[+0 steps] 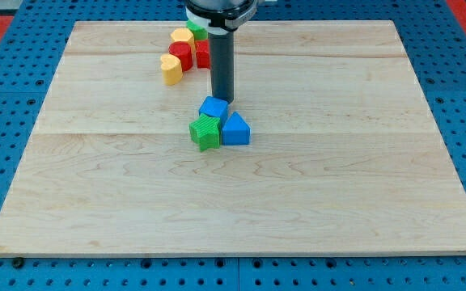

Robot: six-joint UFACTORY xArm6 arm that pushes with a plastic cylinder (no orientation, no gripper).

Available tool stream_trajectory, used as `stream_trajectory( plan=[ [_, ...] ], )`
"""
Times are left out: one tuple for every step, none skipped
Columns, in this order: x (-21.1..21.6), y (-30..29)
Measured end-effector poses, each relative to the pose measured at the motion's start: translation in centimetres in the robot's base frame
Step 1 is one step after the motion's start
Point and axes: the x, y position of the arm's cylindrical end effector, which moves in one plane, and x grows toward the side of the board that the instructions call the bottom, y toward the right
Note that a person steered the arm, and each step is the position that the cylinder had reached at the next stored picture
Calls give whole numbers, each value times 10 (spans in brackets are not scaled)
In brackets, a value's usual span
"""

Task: Move your arm on top of the green circle

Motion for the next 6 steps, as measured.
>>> stream_trajectory(
  plan=[
    [-37,36],
    [-86,36],
    [-125,25],
    [-158,19],
    [-186,15],
    [-188,-23]
  ],
)
